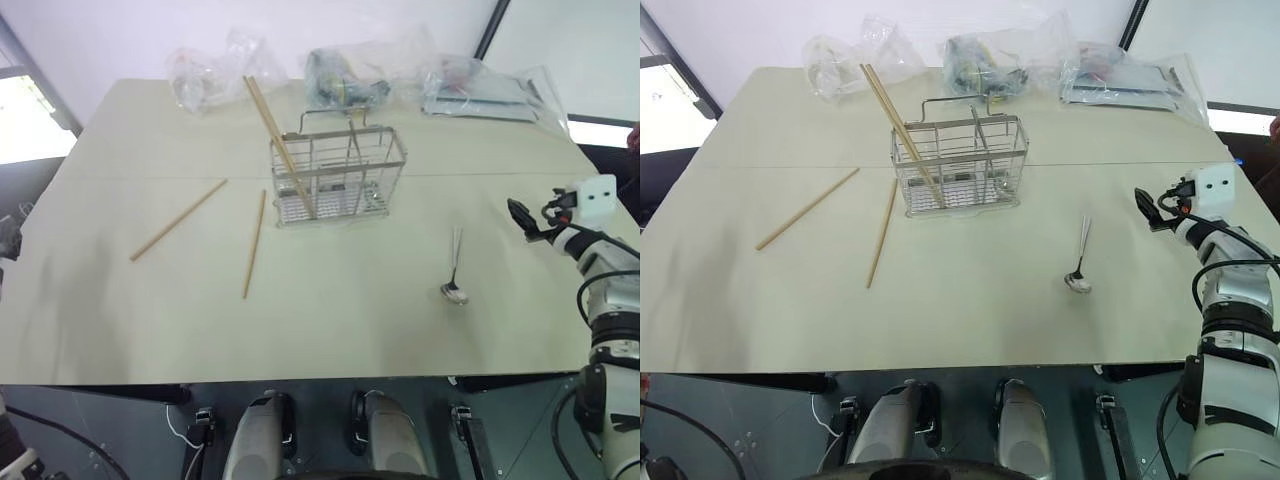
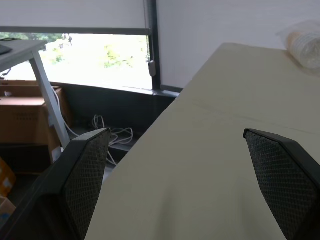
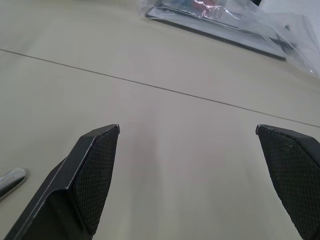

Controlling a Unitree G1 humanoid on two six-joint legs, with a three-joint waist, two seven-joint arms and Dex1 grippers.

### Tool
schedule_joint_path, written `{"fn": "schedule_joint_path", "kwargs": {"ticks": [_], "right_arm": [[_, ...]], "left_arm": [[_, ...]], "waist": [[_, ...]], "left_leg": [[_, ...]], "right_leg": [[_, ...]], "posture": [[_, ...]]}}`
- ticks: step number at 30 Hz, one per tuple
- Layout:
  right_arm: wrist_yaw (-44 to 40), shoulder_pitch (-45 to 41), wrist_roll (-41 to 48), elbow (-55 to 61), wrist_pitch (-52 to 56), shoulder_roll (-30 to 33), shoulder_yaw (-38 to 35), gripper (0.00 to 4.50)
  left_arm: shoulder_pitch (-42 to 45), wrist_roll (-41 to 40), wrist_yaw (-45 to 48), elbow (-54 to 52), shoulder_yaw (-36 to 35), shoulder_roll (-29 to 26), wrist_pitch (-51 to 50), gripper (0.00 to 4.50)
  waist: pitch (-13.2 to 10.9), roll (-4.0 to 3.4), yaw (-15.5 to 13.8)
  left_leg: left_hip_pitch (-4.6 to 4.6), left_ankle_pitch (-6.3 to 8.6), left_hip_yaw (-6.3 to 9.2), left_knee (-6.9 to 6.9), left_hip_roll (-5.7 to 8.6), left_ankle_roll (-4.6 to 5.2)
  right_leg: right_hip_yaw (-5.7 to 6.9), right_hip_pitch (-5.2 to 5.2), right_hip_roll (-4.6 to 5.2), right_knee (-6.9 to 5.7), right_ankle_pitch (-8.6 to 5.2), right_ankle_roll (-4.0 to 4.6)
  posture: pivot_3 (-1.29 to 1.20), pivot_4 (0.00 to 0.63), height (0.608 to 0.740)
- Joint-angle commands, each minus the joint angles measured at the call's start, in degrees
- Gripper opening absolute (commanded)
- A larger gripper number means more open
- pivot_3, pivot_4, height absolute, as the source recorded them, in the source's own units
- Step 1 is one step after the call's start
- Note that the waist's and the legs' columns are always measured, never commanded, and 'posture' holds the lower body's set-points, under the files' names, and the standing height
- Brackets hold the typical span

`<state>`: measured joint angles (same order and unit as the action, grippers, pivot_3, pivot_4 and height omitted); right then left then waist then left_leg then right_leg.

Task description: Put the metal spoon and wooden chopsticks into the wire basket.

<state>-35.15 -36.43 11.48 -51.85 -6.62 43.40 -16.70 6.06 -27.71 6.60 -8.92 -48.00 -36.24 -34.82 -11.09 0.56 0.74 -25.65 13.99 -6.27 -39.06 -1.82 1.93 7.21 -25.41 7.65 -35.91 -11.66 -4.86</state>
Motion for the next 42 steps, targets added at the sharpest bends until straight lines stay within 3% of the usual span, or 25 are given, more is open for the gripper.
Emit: {"fn": "schedule_joint_path", "kwargs": {"ticks": [1,20,28,34,37,42], "right_arm": [[0.47,-0.18,0.73,2.27,-0.90,1.31,-1.59,4.50],[0.38,-2.54,0.10,1.04,-1.08,1.20,-0.79,4.50],[-2.66,-6.41,-2.28,0.95,-2.05,3.78,1.39,4.50],[-14.64,-9.81,-6.59,3.35,-7.04,7.01,8.70,4.50],[-27.41,-15.13,-9.31,4.47,-11.80,8.43,15.28,4.50],[-46.17,-20.14,-9.89,7.86,-16.77,7.47,23.32,4.50]], "left_arm": [[0.92,-0.10,0.71,-0.75,-0.17,-1.82,0.69,4.46],[3.17,-1.31,1.59,-1.34,0.89,-2.57,0.00,4.46],[4.25,-7.71,7.89,-8.43,7.53,-3.39,-5.22,4.46],[7.57,-18.63,16.16,-19.23,17.79,-6.68,-13.72,4.46],[12.24,-26.34,22.08,-24.36,26.67,-8.19,-18.42,4.46],[22.86,-24.88,21.01,-21.79,41.37,-5.32,-23.55,4.46]], "waist": [[0.00,0.00,0.00],[0.00,0.00,0.02],[0.00,0.00,-0.13],[-0.01,-0.01,0.05],[-0.09,-0.11,0.12],[-0.11,-0.16,-0.10]], "left_leg": [[0.00,0.00,0.00,0.00,0.00,0.00],[0.02,-0.03,-0.02,0.00,0.00,-0.04],[0.03,-0.09,-0.04,-0.03,0.01,-0.13],[0.06,-0.16,-0.05,-0.03,0.01,-0.23],[0.10,-0.32,-0.05,-0.02,0.01,-0.21],[0.21,-0.37,-0.03,0.00,0.00,-0.23]], "right_leg": [[0.00,0.00,0.00,0.00,0.00,0.00],[-0.01,0.01,0.00,-0.01,0.00,0.00],[-0.02,0.03,0.00,-0.03,0.00,-0.01],[-0.04,0.04,-0.01,-0.05,0.00,-0.01],[-0.06,0.05,-0.04,-0.08,0.00,-0.02],[-0.11,0.12,-0.14,-0.14,0.00,-0.03]], "posture": [[0.00,0.150,0.704],[0.00,0.150,0.704],[0.00,0.150,0.704],[0.00,0.150,0.704],[0.00,0.150,0.704],[0.00,0.150,0.704]]}}
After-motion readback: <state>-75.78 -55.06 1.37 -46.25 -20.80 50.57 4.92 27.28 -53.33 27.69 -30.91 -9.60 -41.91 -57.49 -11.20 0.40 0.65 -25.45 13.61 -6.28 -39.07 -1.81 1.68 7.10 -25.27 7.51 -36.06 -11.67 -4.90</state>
